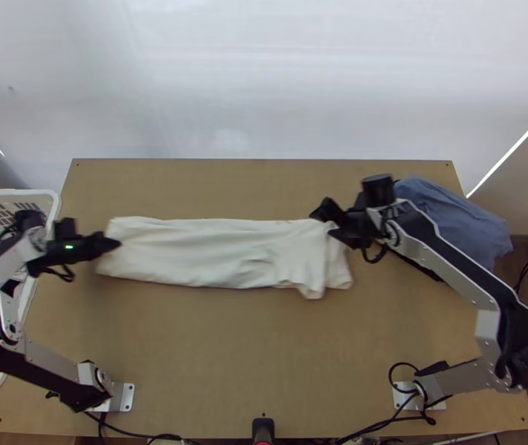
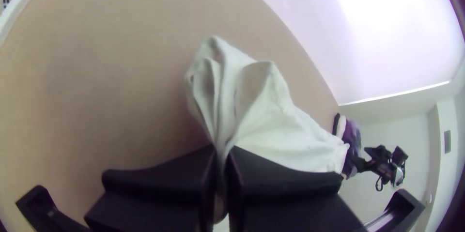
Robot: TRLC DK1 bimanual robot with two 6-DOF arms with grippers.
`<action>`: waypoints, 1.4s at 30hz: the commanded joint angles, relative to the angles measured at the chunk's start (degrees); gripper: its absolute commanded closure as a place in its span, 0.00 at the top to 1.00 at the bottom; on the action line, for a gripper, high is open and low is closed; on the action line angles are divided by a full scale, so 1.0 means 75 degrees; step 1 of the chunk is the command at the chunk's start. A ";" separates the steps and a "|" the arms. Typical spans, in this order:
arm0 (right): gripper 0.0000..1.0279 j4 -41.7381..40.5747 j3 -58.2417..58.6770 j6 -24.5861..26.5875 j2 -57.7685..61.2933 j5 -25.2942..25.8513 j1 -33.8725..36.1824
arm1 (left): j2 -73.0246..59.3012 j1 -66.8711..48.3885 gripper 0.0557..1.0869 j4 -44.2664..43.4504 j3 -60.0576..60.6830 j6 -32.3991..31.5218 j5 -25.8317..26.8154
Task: Fold the t-shirt
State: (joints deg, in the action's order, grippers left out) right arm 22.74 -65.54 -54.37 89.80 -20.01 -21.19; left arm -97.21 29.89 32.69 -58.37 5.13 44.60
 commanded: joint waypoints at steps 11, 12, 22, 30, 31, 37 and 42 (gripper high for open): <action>0.90 0.0108 0.1133 0.0066 -0.1297 -0.0227 0.0587 | 0.0750 0.0901 0.03 0.2005 -0.1768 0.0067 -0.0849; 0.90 0.0108 0.1133 0.0054 -0.1321 -0.0227 0.0564 | 0.0961 0.0550 0.03 0.2239 -0.1815 0.0020 -0.0837; 0.90 0.0108 0.1121 0.0042 -0.1473 -0.0227 0.0505 | 0.1723 -0.3247 0.03 0.2778 -0.2905 -0.1961 -0.0849; 0.90 0.0108 0.1356 0.0019 -0.1719 -0.0215 0.0599 | 0.1031 -0.5227 0.03 0.2357 -0.3514 -0.2840 -0.0919; 0.90 0.0108 0.1379 0.0019 -0.1754 -0.0215 0.0634 | 0.0973 -0.5403 0.03 0.2204 -0.3526 -0.2933 -0.0943; 0.90 0.0108 0.1590 0.0007 -0.1883 -0.0215 0.0810 | 0.0598 -0.6165 0.03 0.1618 -0.3690 -0.3472 -0.1036; 0.90 0.0108 0.1707 -0.0040 -0.1954 -0.0215 0.0915 | 0.0211 -0.6669 0.03 0.1196 -0.3948 -0.3801 -0.1060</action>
State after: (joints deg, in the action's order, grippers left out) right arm 23.55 -54.00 -54.30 75.96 -21.67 -15.40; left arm -92.18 -13.85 45.63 -85.62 -19.81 36.97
